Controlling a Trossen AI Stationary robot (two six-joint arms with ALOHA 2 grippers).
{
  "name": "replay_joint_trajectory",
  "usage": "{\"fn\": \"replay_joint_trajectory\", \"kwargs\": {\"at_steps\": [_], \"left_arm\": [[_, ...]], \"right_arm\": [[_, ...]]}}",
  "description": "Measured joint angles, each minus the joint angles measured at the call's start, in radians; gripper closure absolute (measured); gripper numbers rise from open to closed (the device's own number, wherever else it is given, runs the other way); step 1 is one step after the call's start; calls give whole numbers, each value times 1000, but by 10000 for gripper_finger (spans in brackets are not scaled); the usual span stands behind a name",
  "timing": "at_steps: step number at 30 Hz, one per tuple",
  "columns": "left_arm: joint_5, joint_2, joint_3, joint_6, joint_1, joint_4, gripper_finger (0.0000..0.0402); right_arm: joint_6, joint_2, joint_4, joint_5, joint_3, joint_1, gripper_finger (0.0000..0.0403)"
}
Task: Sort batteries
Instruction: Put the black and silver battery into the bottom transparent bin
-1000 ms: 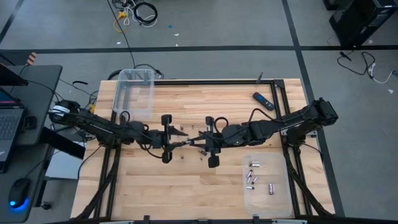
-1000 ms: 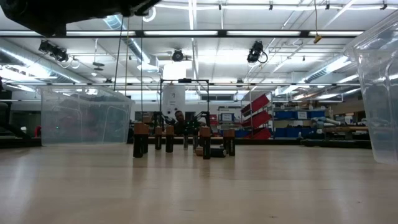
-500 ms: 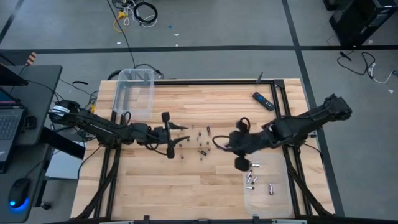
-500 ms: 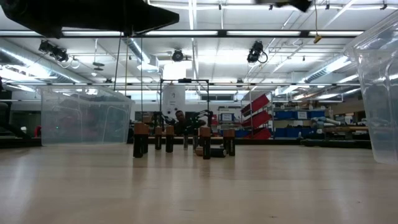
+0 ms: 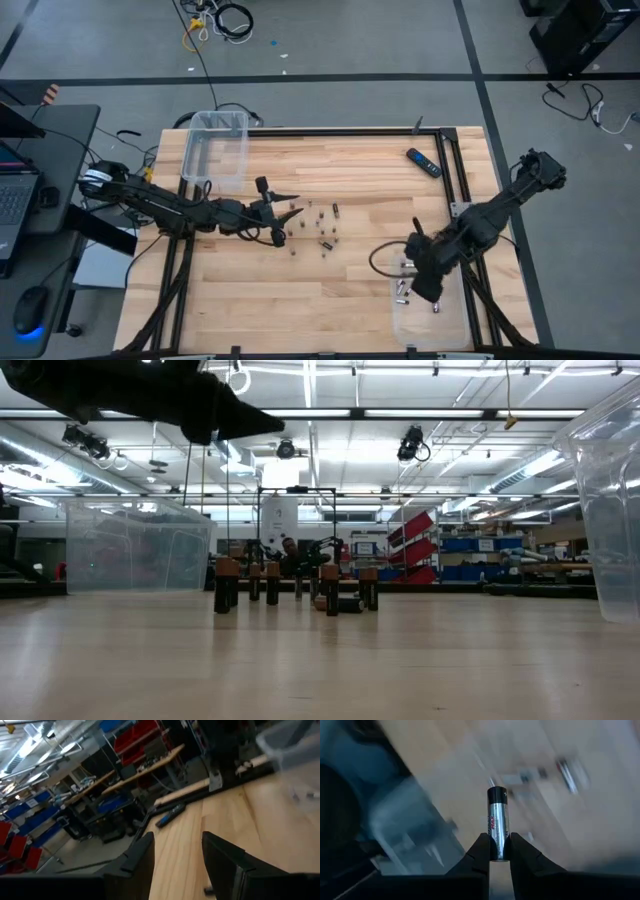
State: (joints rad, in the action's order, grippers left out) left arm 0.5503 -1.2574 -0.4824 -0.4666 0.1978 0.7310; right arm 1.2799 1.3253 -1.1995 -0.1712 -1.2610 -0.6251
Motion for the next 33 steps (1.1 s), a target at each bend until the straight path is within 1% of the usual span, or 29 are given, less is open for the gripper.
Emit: {"fn": "replay_joint_trajectory", "kwargs": {"at_steps": [5,12,18,23,26,33], "left_arm": [[17,0,0,23,0,-57,238],[67,0,0,50,0,-136,238],[70,0,0,109,0,-214,238],[69,0,0,155,0,-287,238],[51,0,0,176,0,-369,238],[-30,0,0,242,-1,-539,238]], "right_arm": [[57,51,-40,-59,0,-28,363],[48,113,-43,-103,0,-29,344],[46,130,-43,-108,0,-25,323],[45,129,-44,-111,0,-19,314],[36,128,-38,-111,0,-12,314],[-4,128,-16,-103,0,16,315]]}}
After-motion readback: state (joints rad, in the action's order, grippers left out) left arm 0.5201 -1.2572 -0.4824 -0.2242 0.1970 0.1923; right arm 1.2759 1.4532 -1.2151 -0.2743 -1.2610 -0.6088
